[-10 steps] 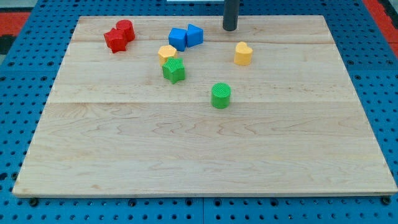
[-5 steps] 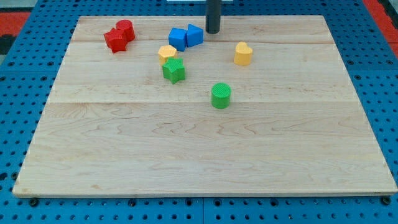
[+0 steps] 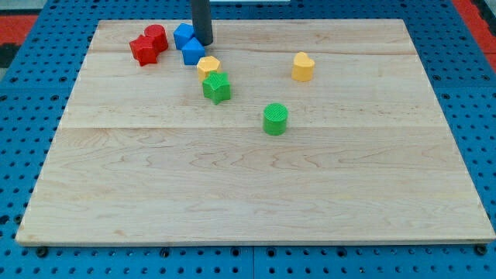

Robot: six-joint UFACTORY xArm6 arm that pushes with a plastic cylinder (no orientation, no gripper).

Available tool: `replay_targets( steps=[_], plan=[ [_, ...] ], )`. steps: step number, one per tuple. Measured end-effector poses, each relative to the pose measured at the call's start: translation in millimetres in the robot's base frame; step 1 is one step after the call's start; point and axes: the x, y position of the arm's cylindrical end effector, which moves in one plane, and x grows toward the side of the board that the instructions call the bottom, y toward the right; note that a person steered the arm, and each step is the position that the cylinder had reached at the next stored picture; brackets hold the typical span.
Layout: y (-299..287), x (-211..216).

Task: Push blue blocks into red circle

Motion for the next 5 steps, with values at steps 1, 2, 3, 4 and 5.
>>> replay_targets(
  steps=[1, 2, 3, 4, 5],
  plan=[
    [53.4, 15.3],
    [18.6, 68.1],
    [-41.2, 64.6],
    [-32.8, 83.2],
    [-25.2, 86.1]
  ],
)
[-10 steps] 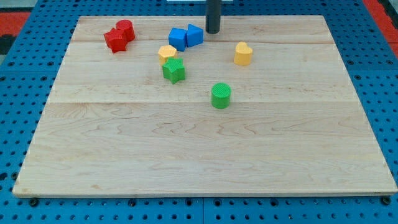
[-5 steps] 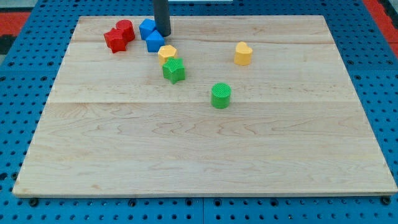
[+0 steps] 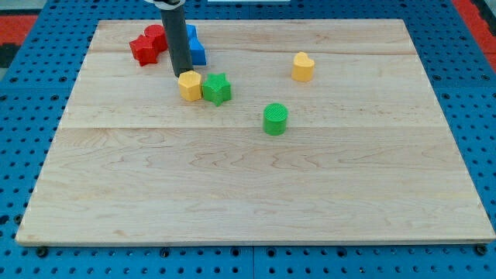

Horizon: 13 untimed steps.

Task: Push blue blocks into red circle

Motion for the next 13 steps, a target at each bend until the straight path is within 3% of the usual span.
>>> replay_targets(
  steps=[1, 2, 3, 4, 6, 7, 8, 9, 13],
  plan=[
    [4.1, 10.2],
    [45.4, -8.8],
    [44.9, -25.2],
    [7.0, -47.1],
    [56.1, -50.3],
    [95.4, -101.1],
    [71.8, -137.1],
    [-7.8, -136.8],
    [-2.2, -116.7]
  ],
)
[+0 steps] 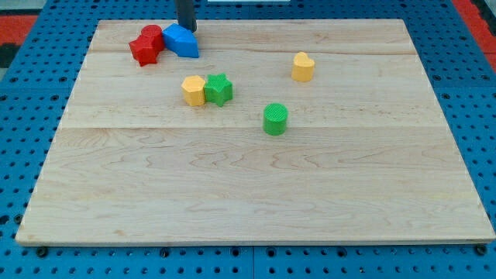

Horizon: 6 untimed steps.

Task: Push blue blocks into red circle

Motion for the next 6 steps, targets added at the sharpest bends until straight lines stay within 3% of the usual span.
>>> replay_targets(
  steps=[6],
  plan=[
    [3.2, -6.9]
  ],
)
